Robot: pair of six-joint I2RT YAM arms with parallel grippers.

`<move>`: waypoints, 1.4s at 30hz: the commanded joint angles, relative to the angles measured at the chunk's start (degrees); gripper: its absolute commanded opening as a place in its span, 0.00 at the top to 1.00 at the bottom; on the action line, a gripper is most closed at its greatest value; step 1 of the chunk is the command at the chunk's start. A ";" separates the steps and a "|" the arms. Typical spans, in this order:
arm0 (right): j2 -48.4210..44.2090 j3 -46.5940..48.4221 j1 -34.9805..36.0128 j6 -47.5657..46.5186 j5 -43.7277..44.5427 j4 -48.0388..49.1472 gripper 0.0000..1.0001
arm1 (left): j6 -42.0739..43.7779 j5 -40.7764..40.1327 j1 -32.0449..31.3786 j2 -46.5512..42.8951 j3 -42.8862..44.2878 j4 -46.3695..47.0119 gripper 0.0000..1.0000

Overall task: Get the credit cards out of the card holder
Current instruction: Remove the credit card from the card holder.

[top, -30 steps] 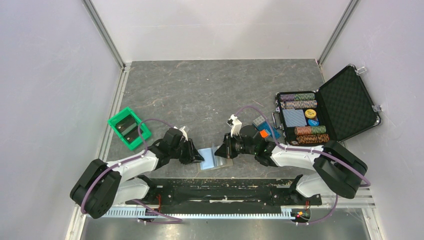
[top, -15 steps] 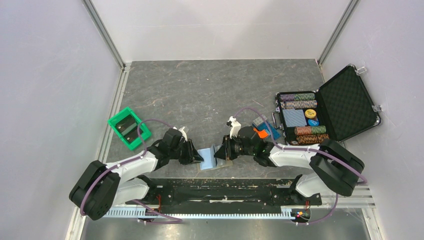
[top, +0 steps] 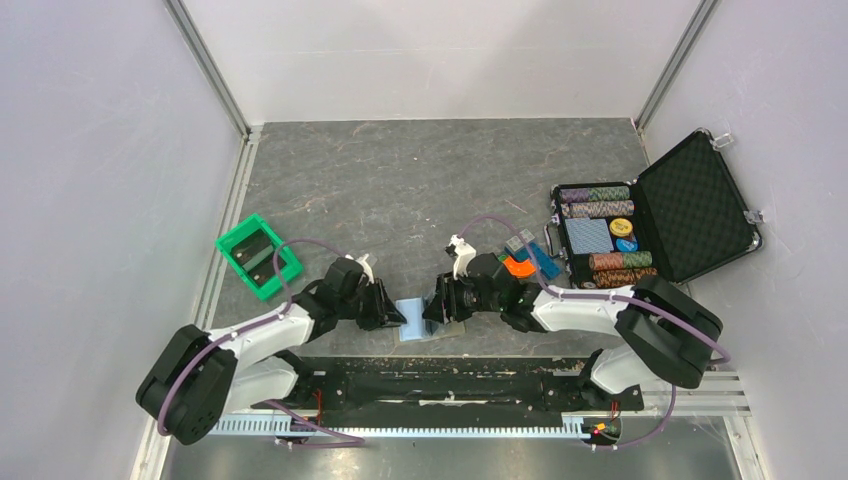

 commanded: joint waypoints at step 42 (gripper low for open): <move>-2.70 9.74 2.67 -7.27 8.69 -16.94 0.19 | 5.25 -3.15 -0.19 -6.32 11.60 -12.33 0.54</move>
